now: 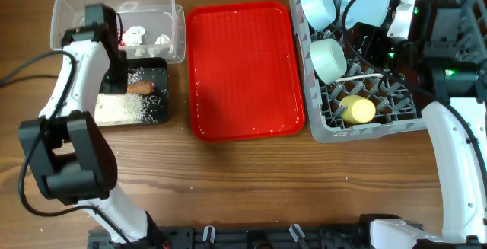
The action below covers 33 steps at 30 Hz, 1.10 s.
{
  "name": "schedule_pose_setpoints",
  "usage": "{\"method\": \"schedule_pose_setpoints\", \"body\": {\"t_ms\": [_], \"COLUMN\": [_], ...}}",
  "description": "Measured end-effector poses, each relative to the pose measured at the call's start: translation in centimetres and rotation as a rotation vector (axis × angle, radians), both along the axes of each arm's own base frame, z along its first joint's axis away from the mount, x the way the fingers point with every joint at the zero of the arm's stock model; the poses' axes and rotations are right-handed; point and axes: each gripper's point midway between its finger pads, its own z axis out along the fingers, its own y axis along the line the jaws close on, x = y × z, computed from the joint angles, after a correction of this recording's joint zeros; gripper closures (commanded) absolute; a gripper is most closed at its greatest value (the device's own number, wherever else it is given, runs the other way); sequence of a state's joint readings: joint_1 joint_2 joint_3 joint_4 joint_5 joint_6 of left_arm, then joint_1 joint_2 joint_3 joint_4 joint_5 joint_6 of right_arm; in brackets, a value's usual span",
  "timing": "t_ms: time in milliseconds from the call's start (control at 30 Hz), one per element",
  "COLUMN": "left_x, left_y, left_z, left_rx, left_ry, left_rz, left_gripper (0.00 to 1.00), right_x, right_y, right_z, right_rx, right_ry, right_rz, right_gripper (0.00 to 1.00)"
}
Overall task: Sort waste into correct bins and load items into the dishwasher rack
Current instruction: 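Carry the carrot left and drop it onto the black rice tray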
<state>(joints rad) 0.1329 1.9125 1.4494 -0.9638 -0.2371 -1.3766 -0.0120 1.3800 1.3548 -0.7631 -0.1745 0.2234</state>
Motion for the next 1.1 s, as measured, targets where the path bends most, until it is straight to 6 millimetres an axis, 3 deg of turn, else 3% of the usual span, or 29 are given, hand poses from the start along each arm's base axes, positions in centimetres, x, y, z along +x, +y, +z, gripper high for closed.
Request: {"method": "schedule_pose_setpoints", "body": {"t_ms": [67, 167, 400, 500, 600, 667, 733, 900, 1000, 1100], "left_x": [-0.6, -1.2, -1.4, -0.6, 0.1, -0.1, -0.4, -0.5, -0.5, -0.5], "left_y": [0.1, 0.0, -0.6, -0.6, -0.6, -0.6, -0.6, -0.6, -0.6, -0.6], "left_z": [-2.1, -3.0, -2.5, 1.1, 7.2, 10.8, 13.3, 13.6, 13.6, 13.6], "left_rx": [-0.004, -0.008, -0.032, -0.008, 0.054, 0.097, 0.129, 0.139, 0.141, 0.141], "left_ry": [0.002, 0.016, 0.033, -0.028, -0.162, -0.243, -0.298, -0.299, -0.297, -0.297], "left_rz": [0.006, 0.003, -0.064, -0.182, -0.299, -0.347, -0.377, -0.4, -0.406, -0.406], "left_gripper": [0.62, 0.64, 0.38, 0.0, 0.0, 0.0, 0.0, 0.0, 0.0, 0.0], "right_x": [0.0, 0.0, 0.2, 0.3, -0.3, -1.5, -4.1, -11.9, -15.0, -16.4], "right_y": [0.0, 0.0, 0.0, 0.0, 0.0, 0.1, 0.2, 0.3, 0.3, 0.3], "right_z": [0.0, 0.0, 0.3, 0.4, 1.9, 3.9, 8.0, 16.5, 17.9, 16.9], "right_rx": [0.0, 0.0, 0.0, 0.0, -0.012, -0.028, -0.052, -0.082, -0.087, -0.087], "right_ry": [0.0, 0.0, -0.014, -0.021, -0.063, -0.121, -0.24, -0.519, -0.576, -0.54], "right_rz": [0.0, 0.0, 0.0, 0.0, 0.014, 0.032, 0.05, 0.056, 0.055, 0.056], "right_gripper": [0.0, 0.0, 0.0, 0.0, 0.0, 0.0, 0.0, 0.0, 0.0, 0.0]}}
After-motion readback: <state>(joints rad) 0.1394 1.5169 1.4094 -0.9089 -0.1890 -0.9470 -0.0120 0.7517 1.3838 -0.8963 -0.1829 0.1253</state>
